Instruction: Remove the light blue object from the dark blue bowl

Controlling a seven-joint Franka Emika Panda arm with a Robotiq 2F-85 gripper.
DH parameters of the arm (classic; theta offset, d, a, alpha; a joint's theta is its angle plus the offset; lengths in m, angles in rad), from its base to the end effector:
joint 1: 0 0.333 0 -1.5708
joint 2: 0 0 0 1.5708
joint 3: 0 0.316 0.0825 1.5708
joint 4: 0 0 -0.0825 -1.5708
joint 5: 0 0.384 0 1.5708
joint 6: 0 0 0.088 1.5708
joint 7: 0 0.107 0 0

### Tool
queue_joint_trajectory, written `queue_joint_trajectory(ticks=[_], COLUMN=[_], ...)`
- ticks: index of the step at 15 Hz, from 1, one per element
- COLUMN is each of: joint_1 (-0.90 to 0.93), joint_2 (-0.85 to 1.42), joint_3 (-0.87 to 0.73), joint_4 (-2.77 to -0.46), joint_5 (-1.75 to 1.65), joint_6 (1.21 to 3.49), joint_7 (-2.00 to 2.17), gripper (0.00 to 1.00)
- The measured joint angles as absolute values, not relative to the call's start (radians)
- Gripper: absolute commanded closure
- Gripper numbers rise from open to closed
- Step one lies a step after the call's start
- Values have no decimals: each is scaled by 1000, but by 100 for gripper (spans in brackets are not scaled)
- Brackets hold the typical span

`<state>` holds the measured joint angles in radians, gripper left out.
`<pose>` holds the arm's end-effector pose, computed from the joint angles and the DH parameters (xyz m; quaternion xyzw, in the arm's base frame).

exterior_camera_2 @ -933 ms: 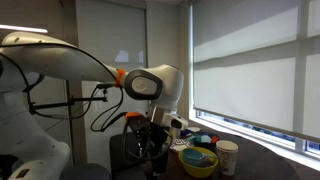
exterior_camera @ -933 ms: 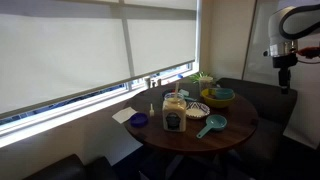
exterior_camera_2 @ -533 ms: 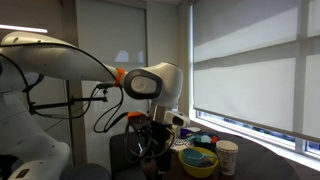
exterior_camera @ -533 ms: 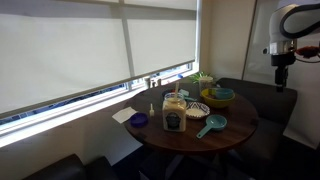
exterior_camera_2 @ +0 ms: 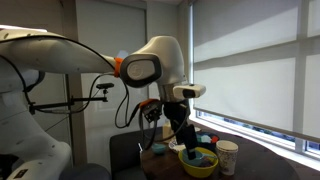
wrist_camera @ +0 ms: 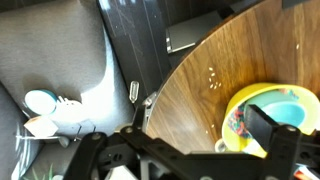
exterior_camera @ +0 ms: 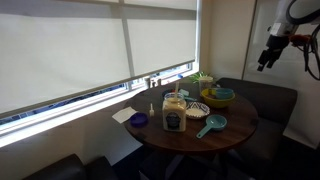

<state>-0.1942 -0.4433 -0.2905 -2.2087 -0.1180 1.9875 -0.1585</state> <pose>0.3832 -0.2293 0.5660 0.9852 -0.1366 0.1001 0.0265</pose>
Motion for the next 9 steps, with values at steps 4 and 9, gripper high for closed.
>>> queue_joint_trajectory(ticks=[4, 9], joint_1=[-194, -194], joint_2=[-416, -411], joint_3=[-291, -291], joint_4=[-2152, -2148], joint_5=[-48, -46], joint_6=[2082, 2086], joint_7=[-92, -81], gripper=[0, 0])
